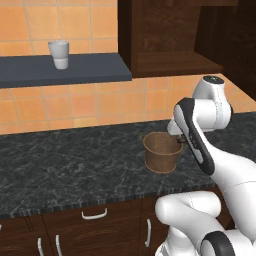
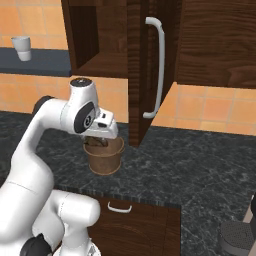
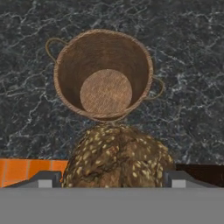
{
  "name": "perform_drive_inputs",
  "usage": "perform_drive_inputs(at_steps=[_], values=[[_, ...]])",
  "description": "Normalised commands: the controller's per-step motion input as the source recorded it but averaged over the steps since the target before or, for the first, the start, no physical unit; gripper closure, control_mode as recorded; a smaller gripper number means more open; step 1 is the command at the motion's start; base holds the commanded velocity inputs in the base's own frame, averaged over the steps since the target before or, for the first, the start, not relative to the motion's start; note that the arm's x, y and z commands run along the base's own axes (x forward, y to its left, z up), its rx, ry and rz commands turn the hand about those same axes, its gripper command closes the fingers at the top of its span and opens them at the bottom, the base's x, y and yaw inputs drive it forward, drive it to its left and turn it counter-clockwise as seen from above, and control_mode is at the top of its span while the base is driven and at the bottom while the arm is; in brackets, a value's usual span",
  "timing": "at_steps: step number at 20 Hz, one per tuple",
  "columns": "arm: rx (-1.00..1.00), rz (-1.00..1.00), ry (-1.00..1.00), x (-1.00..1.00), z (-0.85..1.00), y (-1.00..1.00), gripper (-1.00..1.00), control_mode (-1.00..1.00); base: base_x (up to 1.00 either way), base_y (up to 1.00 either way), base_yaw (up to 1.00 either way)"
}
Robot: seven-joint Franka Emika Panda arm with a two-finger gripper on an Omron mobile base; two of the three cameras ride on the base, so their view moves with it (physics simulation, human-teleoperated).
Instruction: Open the cabinet, pick up the bread from the cabinet and place it in the basket. Then move the basket to the dining counter.
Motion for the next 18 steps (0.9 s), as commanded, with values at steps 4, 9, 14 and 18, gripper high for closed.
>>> perform_drive_inputs(at_steps=[4,9,14,18], values=[[0.0,0.0,0.01,0.25,-0.43,0.21,1.0,-1.0,0.0,0.0,0.0],[0.0,0.0,0.0,0.38,-0.3,0.12,1.0,-1.0,0.0,0.0,0.0],[0.0,-0.01,0.01,0.57,-0.28,0.0,1.0,-1.0,0.0,0.0,0.0],[0.0,-0.01,0.04,0.59,-0.25,0.0,1.0,-1.0,0.0,0.0,0.0]])
